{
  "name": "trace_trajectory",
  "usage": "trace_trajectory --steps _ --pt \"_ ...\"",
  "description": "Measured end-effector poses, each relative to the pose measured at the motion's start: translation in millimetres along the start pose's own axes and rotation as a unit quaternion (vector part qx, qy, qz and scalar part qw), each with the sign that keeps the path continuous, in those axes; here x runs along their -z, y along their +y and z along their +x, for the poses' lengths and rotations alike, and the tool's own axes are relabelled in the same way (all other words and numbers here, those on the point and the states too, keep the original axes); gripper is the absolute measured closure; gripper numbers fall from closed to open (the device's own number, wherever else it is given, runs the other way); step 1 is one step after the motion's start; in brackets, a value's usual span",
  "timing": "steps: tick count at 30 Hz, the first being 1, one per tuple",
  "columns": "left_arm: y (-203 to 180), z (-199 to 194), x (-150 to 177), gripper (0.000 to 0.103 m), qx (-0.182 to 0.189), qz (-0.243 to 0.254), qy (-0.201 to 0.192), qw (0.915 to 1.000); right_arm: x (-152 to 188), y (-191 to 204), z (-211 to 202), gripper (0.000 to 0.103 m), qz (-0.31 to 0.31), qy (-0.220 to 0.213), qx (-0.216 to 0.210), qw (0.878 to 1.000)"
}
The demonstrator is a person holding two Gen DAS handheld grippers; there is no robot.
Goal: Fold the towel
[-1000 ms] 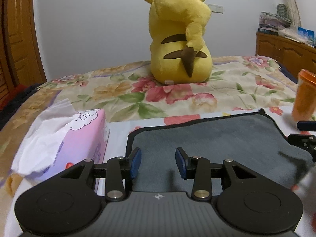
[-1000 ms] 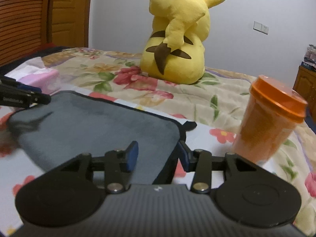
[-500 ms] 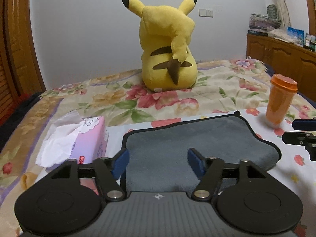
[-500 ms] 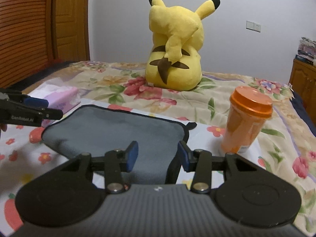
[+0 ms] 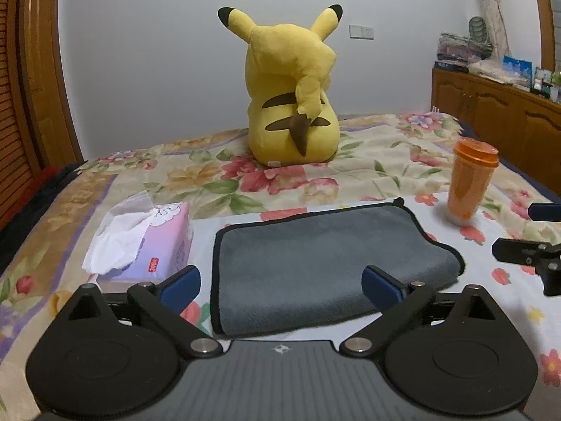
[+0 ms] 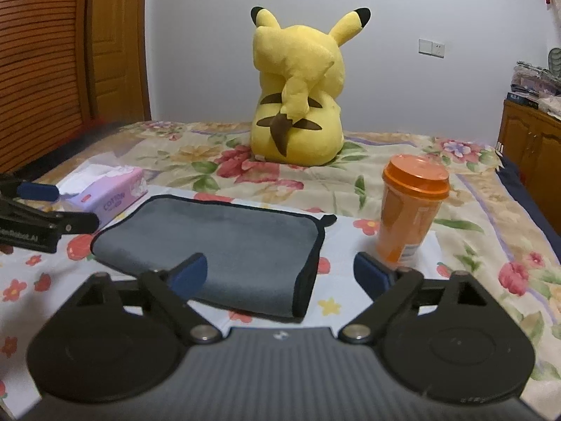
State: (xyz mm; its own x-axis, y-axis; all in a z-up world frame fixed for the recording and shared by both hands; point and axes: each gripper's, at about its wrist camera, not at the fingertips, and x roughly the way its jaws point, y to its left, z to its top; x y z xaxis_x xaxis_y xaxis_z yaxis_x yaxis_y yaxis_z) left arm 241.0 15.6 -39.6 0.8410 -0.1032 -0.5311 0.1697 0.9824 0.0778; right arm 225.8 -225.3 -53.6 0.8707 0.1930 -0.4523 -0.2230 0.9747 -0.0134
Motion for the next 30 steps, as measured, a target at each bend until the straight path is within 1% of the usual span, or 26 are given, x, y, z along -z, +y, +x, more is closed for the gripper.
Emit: trace_trajectory --steps 1,2,5,8,13,23,30 --pt "-1.0 -3.1 0.4 0.000 0.000 -0.002 -0.001 1.0000 0.0 0.5 -2.0 0.001 0.000 -0.001 0.000 1.000" --pt "-2.0 -6.2 0.9 0.000 -0.001 -0.003 -0.003 1.0000 0.4 1.1 -4.2 0.000 0.000 -0.003 0.001 1.000" --pt "-4.5 -14.1 1.6 0.000 -0.002 -0.004 -0.004 1.0000 0.4 2.7 -10.0 0.000 -0.001 -0.001 0.004 1.000" --pt "-7.2 -21.8 0.1 0.000 -0.006 -0.001 0.005 1.0000 0.6 4.1 -17.7 0.000 -0.002 -0.002 0.007 1.000" --pt "-10.2 -40.4 -2.4 0.000 -0.002 -0.006 0.000 1.0000 -2.9 4.4 -36.7 0.000 0.003 -0.013 0.004 1.000" --pt "-20.9 -89.2 -8.7 0.000 -0.001 0.004 -0.011 0.9999 -12.1 10.9 -77.6 0.000 -0.003 -0.028 0.009 1.000" --pt "-29.2 -124.3 -8.0 0.000 0.001 0.017 -0.016 0.9997 -15.5 10.6 -107.1 0.000 0.013 -0.034 -0.001 0.999"
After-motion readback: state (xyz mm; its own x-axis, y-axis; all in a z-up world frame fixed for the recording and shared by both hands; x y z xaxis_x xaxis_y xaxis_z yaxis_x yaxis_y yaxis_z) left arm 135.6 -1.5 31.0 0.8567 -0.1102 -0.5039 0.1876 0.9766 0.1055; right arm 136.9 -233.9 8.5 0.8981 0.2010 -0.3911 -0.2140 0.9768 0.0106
